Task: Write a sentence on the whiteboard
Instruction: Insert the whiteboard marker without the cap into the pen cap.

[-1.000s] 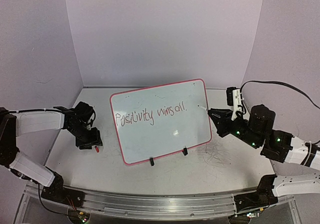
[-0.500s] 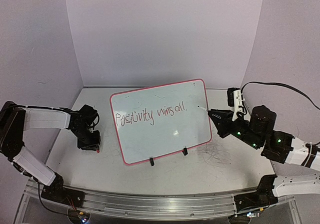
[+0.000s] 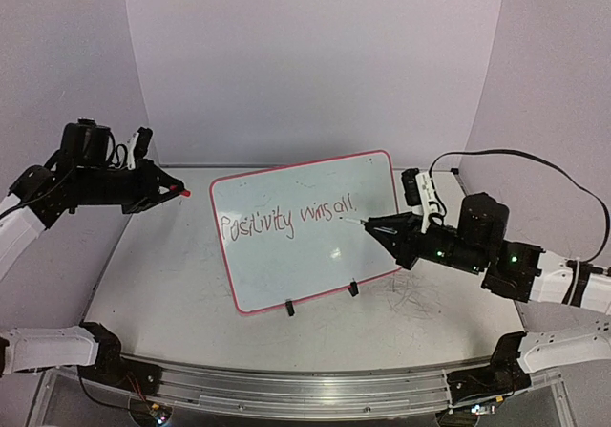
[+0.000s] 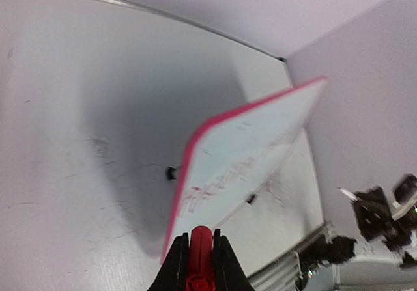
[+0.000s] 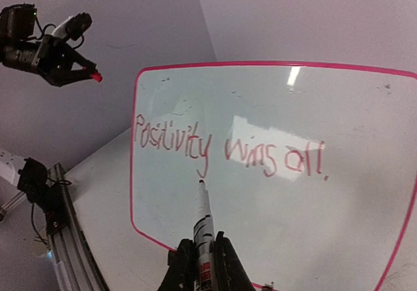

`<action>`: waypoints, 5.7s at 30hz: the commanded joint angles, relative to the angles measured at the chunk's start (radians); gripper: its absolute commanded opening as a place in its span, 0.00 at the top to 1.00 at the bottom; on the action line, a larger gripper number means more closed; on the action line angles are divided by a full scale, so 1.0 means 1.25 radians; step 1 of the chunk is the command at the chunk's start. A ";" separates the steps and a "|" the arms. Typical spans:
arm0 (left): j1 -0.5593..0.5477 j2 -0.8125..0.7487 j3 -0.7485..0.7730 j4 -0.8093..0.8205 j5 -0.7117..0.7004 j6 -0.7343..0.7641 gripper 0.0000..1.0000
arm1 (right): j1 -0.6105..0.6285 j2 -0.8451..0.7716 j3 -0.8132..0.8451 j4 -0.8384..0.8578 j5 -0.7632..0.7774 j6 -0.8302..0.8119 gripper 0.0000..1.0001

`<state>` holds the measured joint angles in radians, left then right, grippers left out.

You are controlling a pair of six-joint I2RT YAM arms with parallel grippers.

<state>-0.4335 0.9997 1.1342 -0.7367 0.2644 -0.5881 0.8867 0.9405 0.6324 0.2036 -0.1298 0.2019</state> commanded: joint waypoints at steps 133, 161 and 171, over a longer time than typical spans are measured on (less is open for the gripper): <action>-0.010 -0.226 -0.281 0.656 0.570 -0.208 1.00 | 0.192 0.583 0.428 0.567 -0.289 0.211 1.00; -0.010 -0.232 -0.269 0.657 0.561 -0.208 1.00 | 0.197 0.585 0.411 0.564 -0.278 0.209 1.00; -0.010 -0.238 -0.268 0.656 0.564 -0.211 1.00 | 0.198 0.597 0.423 0.562 -0.272 0.211 1.00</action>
<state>-0.4442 0.7158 0.7826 0.0364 0.9657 -0.8398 1.1286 1.6651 1.1172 0.8707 -0.4649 0.4553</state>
